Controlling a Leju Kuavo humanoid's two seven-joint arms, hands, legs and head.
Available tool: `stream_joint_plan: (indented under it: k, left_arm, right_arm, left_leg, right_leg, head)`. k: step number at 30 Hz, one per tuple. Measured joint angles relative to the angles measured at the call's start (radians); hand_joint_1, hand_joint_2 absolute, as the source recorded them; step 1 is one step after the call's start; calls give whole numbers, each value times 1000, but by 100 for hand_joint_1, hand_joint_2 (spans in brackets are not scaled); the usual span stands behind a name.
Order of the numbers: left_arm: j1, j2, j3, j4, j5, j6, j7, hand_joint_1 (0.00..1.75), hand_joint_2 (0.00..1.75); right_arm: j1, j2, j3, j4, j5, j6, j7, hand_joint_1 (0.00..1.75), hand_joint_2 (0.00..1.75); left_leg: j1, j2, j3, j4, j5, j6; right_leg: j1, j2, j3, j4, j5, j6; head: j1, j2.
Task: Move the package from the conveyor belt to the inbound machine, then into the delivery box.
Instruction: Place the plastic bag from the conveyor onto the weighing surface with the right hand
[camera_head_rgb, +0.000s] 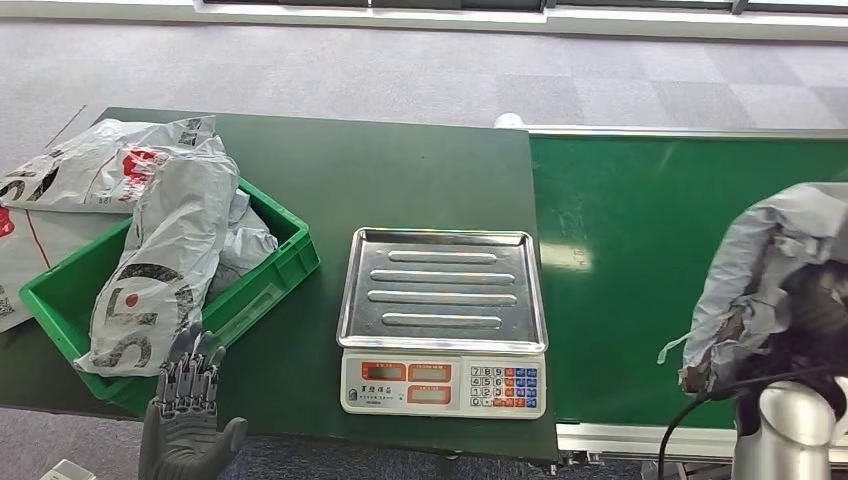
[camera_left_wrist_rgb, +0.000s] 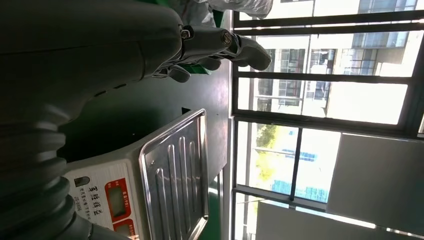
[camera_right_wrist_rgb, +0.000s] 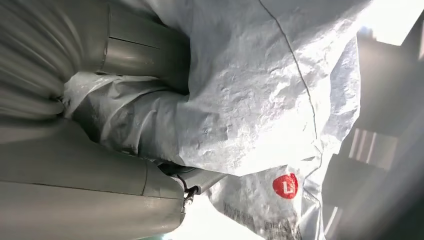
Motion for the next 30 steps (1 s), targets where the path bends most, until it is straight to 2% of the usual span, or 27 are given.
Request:
stream_joint_plan:
  k: [2,5,7,8,10,12,15,17,21,30]
  left_arm:
    - [-16,11,-9,12,-4,2,-10,0,175]
    - [-25,21,-20,26,-15,2,-19,0,175]
    - [-29,29,-26,33,-36,14,-34,0,175]
    - [-36,35,-27,37,-45,28,-43,0,175]
    - [-61,49,-28,43,-44,60,-56,0,175]
    - [-86,66,-26,46,-25,71,-56,0,175]
    - [-95,85,-22,50,-7,57,-53,0,175]
    - [-95,94,-19,54,-2,50,-52,0,175]
    - [-97,104,-18,60,-2,51,-52,0,175]
    - [-98,114,-18,65,-2,53,-52,0,175]
  right_arm:
    - [-45,-32,122,-5,106,88,74,175,175]
    - [-88,-61,254,-5,181,131,132,175,175]
    - [-149,-67,344,15,303,250,179,175,175]
    - [-205,-47,409,48,382,326,207,175,175]
    - [-340,42,569,165,506,420,261,175,175]
    - [-439,141,717,284,547,419,305,175,175]
    - [-517,206,847,372,541,417,343,175,175]
    - [-549,214,897,393,538,440,359,175,175]
    - [-576,222,962,417,545,468,369,175,175]
    - [-599,228,1008,440,546,473,372,175,175]
  left_leg:
    - [0,4,5,0,2,0]
    - [1,-3,3,0,7,0]
    - [1,-4,-6,-1,7,-2]
    - [1,0,-9,-1,7,-3]
    - [1,15,-4,-1,7,-8]
    - [2,18,1,-1,12,-11]
    - [5,-2,-3,-2,19,-14]
    - [6,-8,-6,-2,20,-14]
    - [6,-7,-7,-3,20,-14]
    - [5,-7,-8,-2,20,-14]
  right_leg:
    - [0,4,-3,0,2,-1]
    - [1,-3,-4,1,3,0]
    - [1,-4,-5,4,4,-2]
    - [2,1,-7,5,5,-4]
    - [3,15,-14,6,10,-9]
    - [5,18,-18,6,12,-11]
    - [8,-1,-20,7,10,-13]
    - [9,-8,-19,7,10,-14]
    - [8,-6,-20,7,10,-14]
    - [7,-6,-21,7,11,-14]
  head:
    - [0,0]
    - [0,0]
    - [1,0]
    - [1,0]
    - [0,0]
    - [0,0]
    - [0,0]
    - [0,0]
    - [0,0]
    - [0,0]
